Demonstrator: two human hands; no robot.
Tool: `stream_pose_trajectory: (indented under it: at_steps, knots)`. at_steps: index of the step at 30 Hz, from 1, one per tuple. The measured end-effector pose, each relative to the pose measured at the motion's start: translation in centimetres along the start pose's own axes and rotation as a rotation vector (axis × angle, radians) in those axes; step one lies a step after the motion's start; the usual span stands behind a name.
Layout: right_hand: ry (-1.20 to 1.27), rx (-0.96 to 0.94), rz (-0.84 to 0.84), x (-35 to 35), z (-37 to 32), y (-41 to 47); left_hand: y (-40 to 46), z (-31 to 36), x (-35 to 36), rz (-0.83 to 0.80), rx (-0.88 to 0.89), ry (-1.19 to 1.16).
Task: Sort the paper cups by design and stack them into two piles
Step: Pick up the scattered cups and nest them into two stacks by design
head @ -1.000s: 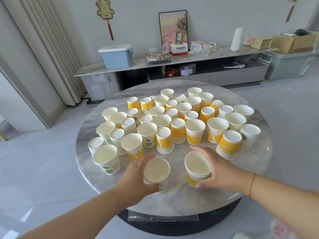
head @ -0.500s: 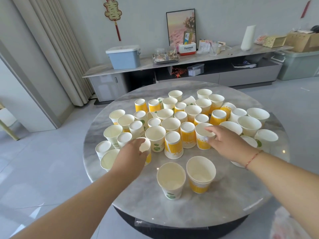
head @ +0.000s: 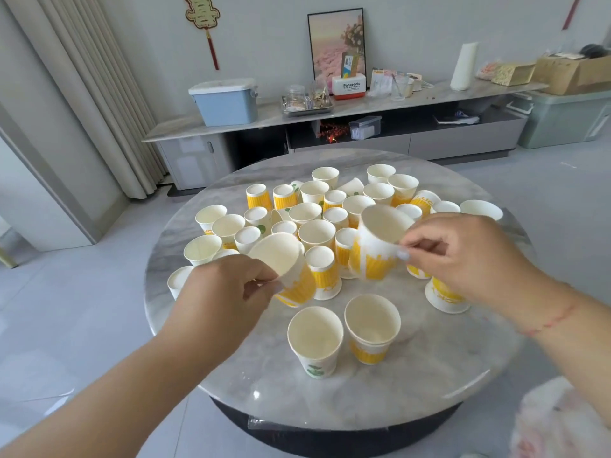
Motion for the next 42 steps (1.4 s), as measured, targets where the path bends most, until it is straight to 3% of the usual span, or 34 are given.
stream_pose_trajectory:
  at_steps: [3, 7, 11, 13, 16, 18, 21, 24, 29, 35, 37, 39, 42]
  knots:
    - [0.083, -0.101, -0.167, -0.8, -1.9, -1.6, -1.8, 0.9, -0.2, -0.086, 0.105, -0.084]
    - [-0.09, -0.149, -0.313, 1.2, -1.0, -2.9, -2.3, 0.0, 2.4, -0.148, 0.146, -0.019]
    - [-0.141, -0.081, -0.511, 3.4, -0.2, -3.7, -2.4, -1.0, 5.6, -0.313, 0.128, 0.109]
    - [-0.195, -0.026, -0.496, 3.2, 0.3, -3.6, -2.4, -1.6, 6.3, -0.38, 0.078, 0.153]
    - [-0.346, 0.17, -0.236, 1.4, 2.6, -2.5, -1.5, -2.9, 5.1, -0.177, 0.006, 0.163]
    - [-0.513, 0.302, -0.163, 0.6, 5.7, -2.0, -0.5, -4.0, 3.6, -0.021, -0.099, 0.24]
    - [-0.678, 0.457, -0.285, 0.9, 9.6, -2.1, 0.8, -6.0, 1.9, -0.025, -0.322, 0.398]
    - [-0.636, 0.556, -0.37, 2.0, 11.1, -2.4, 1.1, -7.4, 1.8, -0.076, -0.431, 0.448]
    - [-0.555, 0.551, -0.386, 2.6, 10.2, -2.1, 1.3, -8.1, 2.7, -0.16, -0.434, 0.543]
    - [-0.518, 0.411, -0.584, 3.3, 7.2, -1.9, 0.5, -4.7, 2.9, -0.123, -0.266, 0.447]
    - [-0.504, 0.411, -0.524, 2.8, 6.4, -1.4, 0.2, -3.1, 2.3, -0.047, -0.2, 0.398]
    - [-0.359, 0.452, -0.27, 1.4, 5.5, -0.6, 0.2, -1.7, 1.4, 0.096, -0.103, 0.315]
    - [0.394, 0.456, 0.087, -0.1, 3.0, 0.4, 0.0, 0.2, 0.2, 0.217, 0.038, 0.085]
Point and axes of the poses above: each hand's wrist, its own y-axis towards the middle knuckle, its own x-axis out of the palm, z = x × y, the point moved 1 cm from there along y, towards the middle knuckle, and after that the axes turned 11 degrees about -x, right-handed, at the moved point
